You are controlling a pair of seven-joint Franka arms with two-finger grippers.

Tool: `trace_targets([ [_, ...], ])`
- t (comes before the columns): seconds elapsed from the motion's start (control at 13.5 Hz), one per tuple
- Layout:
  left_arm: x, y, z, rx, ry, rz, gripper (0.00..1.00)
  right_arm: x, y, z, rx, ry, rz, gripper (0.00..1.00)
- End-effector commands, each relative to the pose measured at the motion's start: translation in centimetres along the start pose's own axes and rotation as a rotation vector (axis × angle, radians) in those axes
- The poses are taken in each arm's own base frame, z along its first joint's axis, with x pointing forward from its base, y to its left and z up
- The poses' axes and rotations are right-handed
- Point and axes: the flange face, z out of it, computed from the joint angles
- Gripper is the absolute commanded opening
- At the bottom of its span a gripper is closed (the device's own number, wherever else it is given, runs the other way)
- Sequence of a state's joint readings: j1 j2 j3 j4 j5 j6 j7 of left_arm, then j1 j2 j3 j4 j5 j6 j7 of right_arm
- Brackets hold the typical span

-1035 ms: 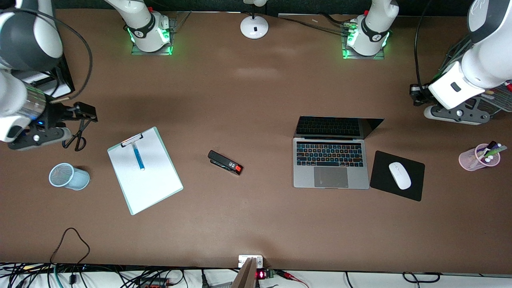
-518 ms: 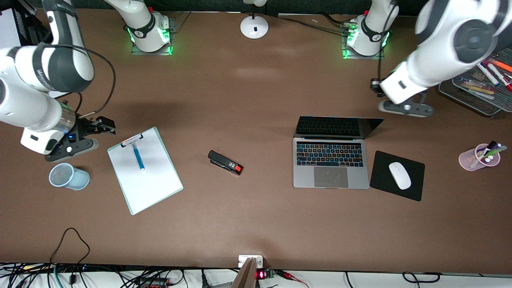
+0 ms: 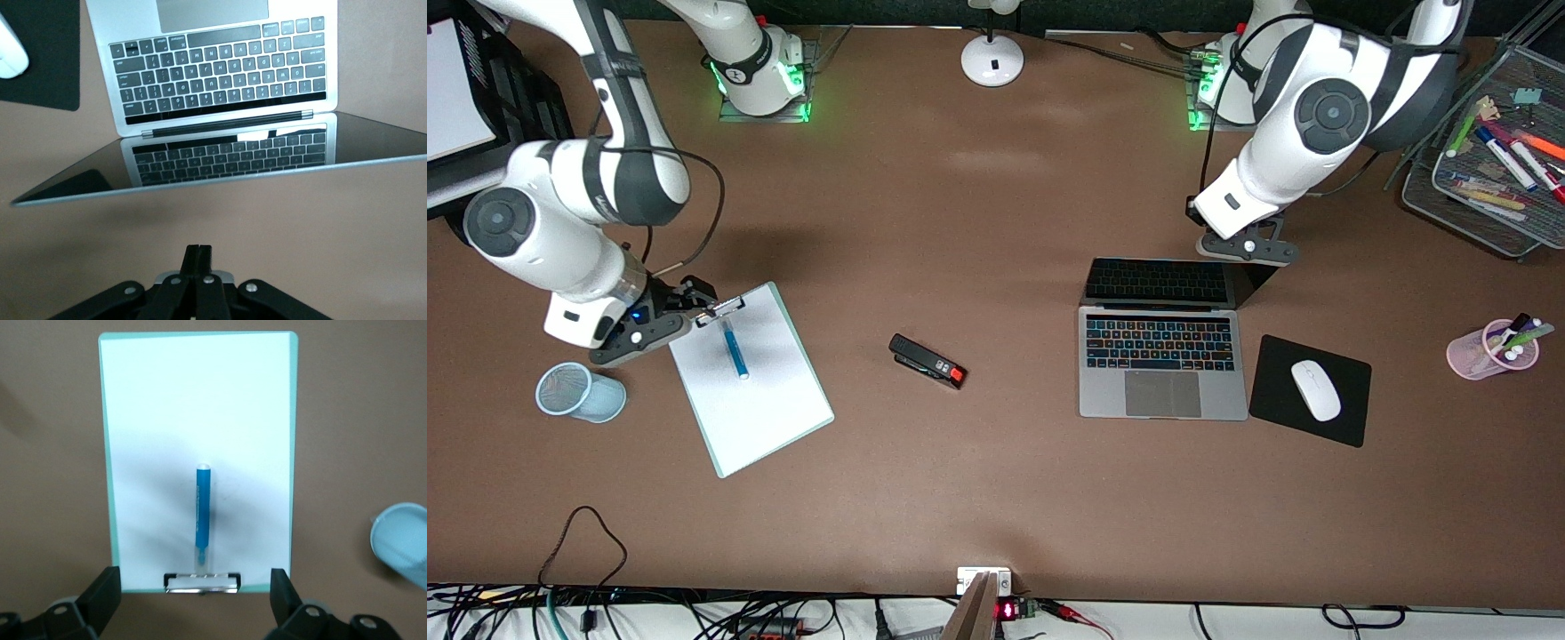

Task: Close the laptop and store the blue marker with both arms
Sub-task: 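Grasp the marker with the right gripper while the left gripper reaches the lid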

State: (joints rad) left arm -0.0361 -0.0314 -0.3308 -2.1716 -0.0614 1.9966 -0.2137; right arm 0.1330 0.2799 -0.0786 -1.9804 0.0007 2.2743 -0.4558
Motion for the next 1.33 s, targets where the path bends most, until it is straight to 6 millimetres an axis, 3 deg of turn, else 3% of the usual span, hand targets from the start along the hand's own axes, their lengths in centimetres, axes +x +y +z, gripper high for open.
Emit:
trace_targets([
  [0.0, -0.9, 0.2, 1.3, -0.014, 0.077, -0.022, 0.00, 0.5, 0.3, 3.0, -0.010, 0.004, -0.040, 0.99],
  [0.22, -0.2, 0.1, 1.9, -0.028, 0.113, -0.025, 0.00, 1.0, 0.4, 6.2, -0.014, 0.007, -0.035, 0.96],
  [0.52, 1.1, 0.1, 3.1, -0.046, 0.161, -0.022, 0.00, 1.9, 0.0, 7.6, -0.014, 0.001, -0.047, 0.82],
  [0.89, 2.7, -0.1, 4.2, -0.062, 0.214, -0.011, 0.00, 2.0, -0.2, 10.1, -0.012, -0.011, -0.059, 0.77],
  [1.26, 3.2, -0.2, 3.6, -0.024, 0.245, 0.026, 0.00, 2.3, -0.9, 11.2, -0.012, -0.013, -0.070, 0.68],
])
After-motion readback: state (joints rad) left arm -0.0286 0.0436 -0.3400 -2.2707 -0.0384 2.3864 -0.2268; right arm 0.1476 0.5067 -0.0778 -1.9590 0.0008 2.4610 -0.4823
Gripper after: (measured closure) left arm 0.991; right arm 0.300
